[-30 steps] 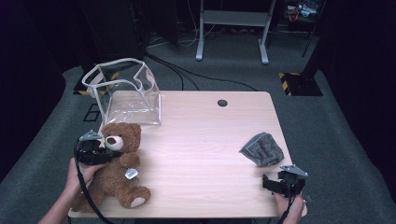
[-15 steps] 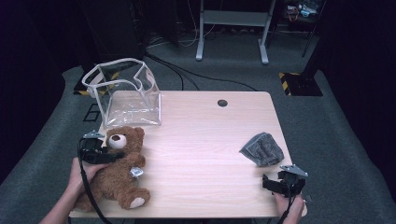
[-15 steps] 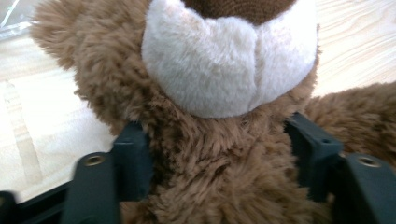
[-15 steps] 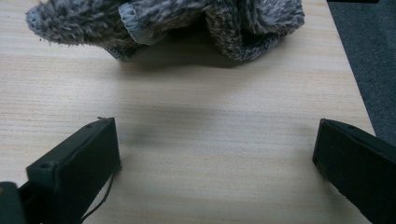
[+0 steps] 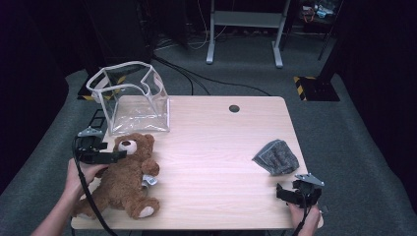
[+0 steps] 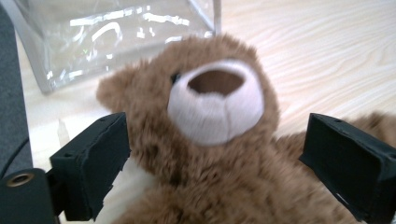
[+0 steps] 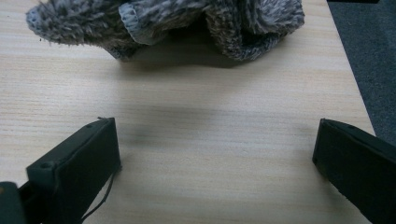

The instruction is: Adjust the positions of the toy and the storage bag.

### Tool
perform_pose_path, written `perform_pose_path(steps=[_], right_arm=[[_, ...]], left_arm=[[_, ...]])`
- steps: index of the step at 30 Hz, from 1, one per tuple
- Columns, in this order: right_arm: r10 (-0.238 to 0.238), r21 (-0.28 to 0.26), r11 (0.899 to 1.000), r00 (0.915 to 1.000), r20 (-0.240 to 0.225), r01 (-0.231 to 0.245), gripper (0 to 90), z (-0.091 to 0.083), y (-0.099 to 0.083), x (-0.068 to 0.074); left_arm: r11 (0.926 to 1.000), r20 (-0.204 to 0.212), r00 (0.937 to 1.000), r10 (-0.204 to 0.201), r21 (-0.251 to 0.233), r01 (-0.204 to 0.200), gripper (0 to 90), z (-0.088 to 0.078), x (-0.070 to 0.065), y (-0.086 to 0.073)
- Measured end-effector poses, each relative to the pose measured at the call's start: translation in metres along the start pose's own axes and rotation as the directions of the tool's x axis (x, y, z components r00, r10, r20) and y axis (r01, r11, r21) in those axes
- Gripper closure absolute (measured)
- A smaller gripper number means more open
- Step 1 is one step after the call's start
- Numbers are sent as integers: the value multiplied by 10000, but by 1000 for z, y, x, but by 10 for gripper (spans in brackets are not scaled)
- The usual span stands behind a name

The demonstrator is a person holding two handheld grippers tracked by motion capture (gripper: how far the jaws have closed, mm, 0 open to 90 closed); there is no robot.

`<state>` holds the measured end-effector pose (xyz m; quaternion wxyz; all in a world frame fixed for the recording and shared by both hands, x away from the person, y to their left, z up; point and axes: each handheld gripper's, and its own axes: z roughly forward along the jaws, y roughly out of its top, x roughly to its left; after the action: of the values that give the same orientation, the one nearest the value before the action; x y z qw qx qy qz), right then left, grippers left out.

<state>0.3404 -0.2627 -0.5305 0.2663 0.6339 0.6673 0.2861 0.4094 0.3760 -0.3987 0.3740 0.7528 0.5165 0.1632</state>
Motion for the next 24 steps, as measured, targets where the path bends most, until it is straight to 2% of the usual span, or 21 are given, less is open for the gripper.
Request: perform_pose_path(steps=[5,10,13,14,19,20,21,22,24], right_arm=[[-18,-2,10000,10000,-14,18,0,0,0,0],[-52,-10,10000,10000,-38,52,0,0,0,-1],[-56,-10,10000,10000,-40,56,0,0,0,-1],[-58,-10,10000,10000,-40,58,0,0,0,-1],[-56,-9,10000,10000,-44,56,0,0,0,-1],[-54,-10,10000,10000,-45,54,0,0,0,-1],[-57,-11,10000,10000,-45,57,0,0,0,-1],[-57,-12,10000,10000,-44,57,1,0,0,-1],[-31,-1,10000,10000,-43,31,0,0,0,0]], left_arm=[[9996,-63,9996,277,-26,-277,19,-1,-7,20],[9981,-131,9984,548,-278,-551,0,0,-16,44],[9973,-83,9977,677,-264,-679,0,1,-17,53],[9979,-99,9985,533,-361,-537,0,3,-19,56],[9931,-286,9933,1119,-320,-1128,0,10,-19,81],[9927,-387,9928,1135,-360,-1149,0,11,-19,85],[9932,-312,9942,1032,-504,-1047,0,16,-19,94],[9923,-318,9932,1117,-506,-1132,0,17,-19,99],[9913,-315,9923,1195,-514,-1210,0,19,-19,103]])
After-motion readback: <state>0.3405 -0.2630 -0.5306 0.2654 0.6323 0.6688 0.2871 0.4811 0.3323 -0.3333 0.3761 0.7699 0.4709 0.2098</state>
